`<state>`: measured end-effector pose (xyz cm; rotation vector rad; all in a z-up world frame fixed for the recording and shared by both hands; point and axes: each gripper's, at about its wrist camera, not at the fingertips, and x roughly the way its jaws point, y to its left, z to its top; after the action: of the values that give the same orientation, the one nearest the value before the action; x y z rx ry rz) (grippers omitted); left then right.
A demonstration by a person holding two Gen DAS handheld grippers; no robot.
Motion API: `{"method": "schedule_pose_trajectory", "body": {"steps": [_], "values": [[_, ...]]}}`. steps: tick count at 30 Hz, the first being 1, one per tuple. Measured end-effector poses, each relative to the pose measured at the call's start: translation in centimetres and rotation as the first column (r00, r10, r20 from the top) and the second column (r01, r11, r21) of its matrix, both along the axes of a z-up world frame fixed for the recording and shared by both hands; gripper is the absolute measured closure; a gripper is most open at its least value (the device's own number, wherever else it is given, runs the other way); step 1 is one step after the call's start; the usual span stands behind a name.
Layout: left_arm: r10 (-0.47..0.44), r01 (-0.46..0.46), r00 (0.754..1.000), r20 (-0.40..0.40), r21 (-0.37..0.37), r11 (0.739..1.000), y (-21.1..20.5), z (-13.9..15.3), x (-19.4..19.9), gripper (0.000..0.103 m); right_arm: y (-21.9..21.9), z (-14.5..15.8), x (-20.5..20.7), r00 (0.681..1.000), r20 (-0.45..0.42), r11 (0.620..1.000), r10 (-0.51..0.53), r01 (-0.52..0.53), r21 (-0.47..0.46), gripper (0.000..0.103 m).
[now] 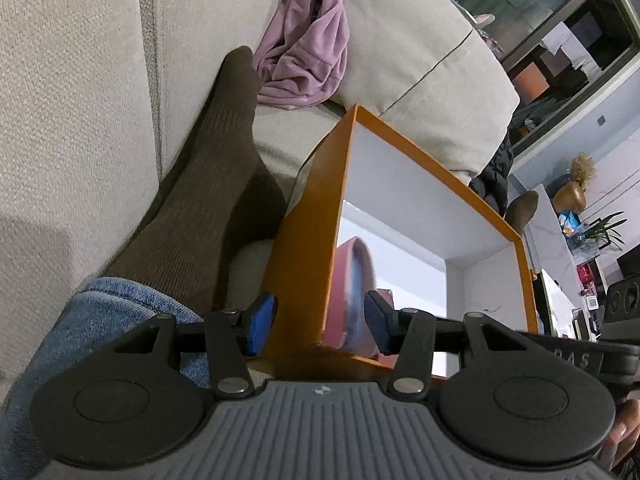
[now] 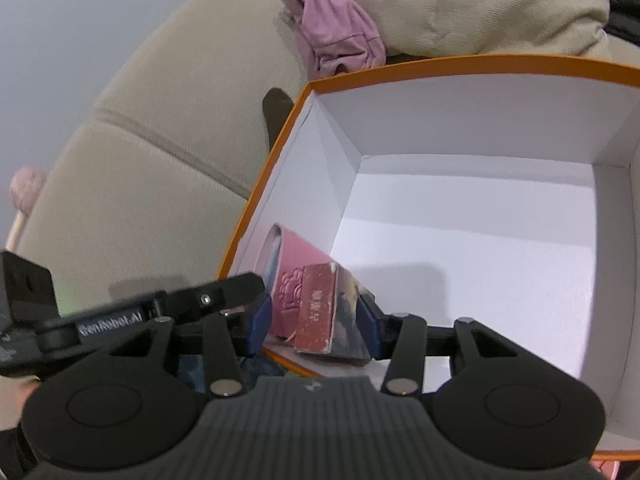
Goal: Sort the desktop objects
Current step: 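Lower both items against the box wall and open both grippers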
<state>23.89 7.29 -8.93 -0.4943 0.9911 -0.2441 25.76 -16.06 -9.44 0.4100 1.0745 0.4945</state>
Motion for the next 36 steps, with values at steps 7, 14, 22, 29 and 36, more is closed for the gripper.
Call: {"method": "schedule_pose_trajectory", "body": {"steps": [7, 14, 22, 29, 36], "values": [[-0.001, 0.001, 1.000, 0.002, -0.034, 0.999, 0.3, 0.0, -0.1, 0.061, 1.0, -2.3, 1.1, 0.995, -0.099, 0.999, 0.025, -0.022, 0.031, 0.055], [0.002, -0.001, 1.000, 0.005, -0.052, 0.999, 0.5, 0.0, -0.3, 0.061, -1.0, -1.9, 2.0, 0.989, -0.136, 0.989, -0.049, 0.067, 0.130, 0.055], [0.003, -0.003, 1.000, 0.003, -0.056, 0.998, 0.4, 0.1, -0.6, 0.061, 1.2, -2.9, 4.7, 0.980, -0.164, 0.969, -0.113, 0.072, -0.238, 0.079], [-0.001, 0.001, 1.000, 0.005, -0.059, 0.998, 0.5, 0.2, -0.9, 0.061, 5.4, -4.9, 5.9, 0.964, -0.264, 0.959, -0.020, -0.056, -0.277, 0.087], [-0.053, 0.053, 0.999, -0.004, -0.082, 0.995, 0.2, 0.3, -1.3, 0.061, 7.2, -4.9, 6.0, 0.956, -0.291, 0.969, 0.031, -0.100, -0.227, 0.101]]}}
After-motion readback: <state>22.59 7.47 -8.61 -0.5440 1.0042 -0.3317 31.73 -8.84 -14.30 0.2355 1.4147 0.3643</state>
